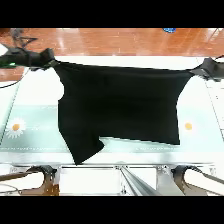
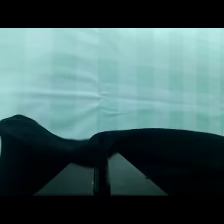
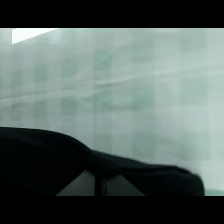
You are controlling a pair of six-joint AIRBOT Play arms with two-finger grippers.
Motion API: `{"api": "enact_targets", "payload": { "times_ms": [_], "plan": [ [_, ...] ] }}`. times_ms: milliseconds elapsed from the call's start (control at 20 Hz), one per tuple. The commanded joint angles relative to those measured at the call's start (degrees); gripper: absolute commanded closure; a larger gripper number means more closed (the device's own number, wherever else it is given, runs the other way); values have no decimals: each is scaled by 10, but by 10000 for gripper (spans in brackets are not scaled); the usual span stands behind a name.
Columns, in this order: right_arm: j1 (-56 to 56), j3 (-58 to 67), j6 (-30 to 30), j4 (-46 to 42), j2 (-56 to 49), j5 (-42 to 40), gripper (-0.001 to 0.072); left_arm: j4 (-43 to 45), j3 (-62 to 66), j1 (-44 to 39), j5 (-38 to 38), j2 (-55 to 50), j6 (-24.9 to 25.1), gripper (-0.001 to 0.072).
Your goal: Fold the shirts.
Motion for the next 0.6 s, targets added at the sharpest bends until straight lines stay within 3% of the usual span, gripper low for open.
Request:
{"api": "enact_targets", "payload": {
  "times_ms": [0, 200, 400, 500, 550],
  "plan": [
    [0, 49, 10, 46, -135, -25, 682, -5, 57, -21, 22, -118, -52, 691],
    [0, 84, 22, 47, -189, -25, 682, -5, 70, -21, 12, -158, -66, 691],
    [0, 84, 17, 2, -192, 11, 682, 14, 70, -19, -66, -170, -51, 690],
    [1, 84, 17, -42, -192, 67, 682, 41, 69, -14, -139, -167, 36, 691],
    [7, 79, 17, -70, -192, 92, 682, 78, 64, -14, -184, -169, 50, 690]
  ]
}}
